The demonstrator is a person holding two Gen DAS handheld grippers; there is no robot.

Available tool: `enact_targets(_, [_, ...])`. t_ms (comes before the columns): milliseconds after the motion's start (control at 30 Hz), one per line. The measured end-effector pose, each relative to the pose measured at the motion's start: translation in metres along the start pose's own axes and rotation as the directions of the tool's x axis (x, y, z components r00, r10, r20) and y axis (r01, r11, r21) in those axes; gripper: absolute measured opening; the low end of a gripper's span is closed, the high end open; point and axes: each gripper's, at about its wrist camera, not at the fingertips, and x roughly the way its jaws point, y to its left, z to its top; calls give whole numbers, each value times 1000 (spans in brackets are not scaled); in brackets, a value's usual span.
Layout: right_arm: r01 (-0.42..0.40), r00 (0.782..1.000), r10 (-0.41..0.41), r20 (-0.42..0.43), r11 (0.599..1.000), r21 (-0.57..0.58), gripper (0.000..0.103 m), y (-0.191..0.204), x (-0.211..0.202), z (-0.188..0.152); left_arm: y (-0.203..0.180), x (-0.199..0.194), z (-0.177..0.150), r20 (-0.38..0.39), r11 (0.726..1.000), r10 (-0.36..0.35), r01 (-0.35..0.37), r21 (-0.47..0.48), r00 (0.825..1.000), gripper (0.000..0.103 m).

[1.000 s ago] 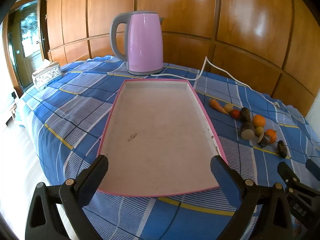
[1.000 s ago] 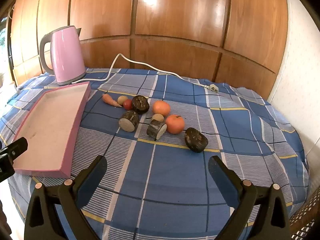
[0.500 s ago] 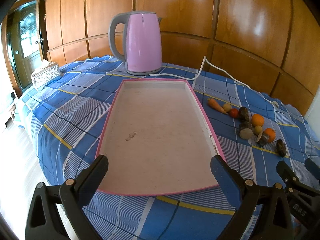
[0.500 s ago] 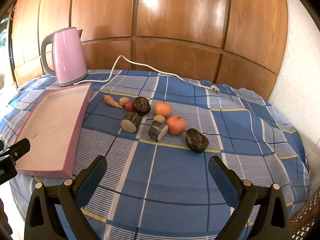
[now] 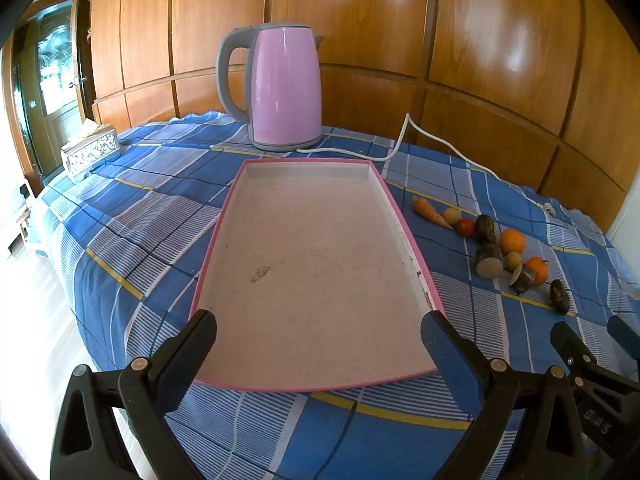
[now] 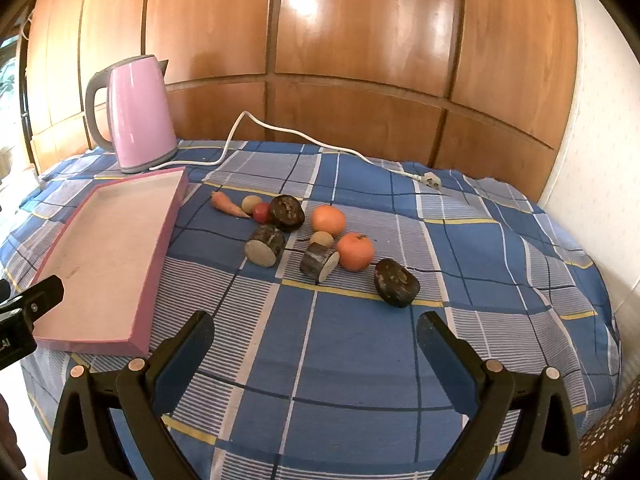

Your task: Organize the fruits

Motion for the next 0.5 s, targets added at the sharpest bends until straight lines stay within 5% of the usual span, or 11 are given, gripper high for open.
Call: enact_targets(500, [-5,1000,6,14,1000,-1,103,0,-3,2,-1,0,2,-8,1000,-6,6,-1,1000,103])
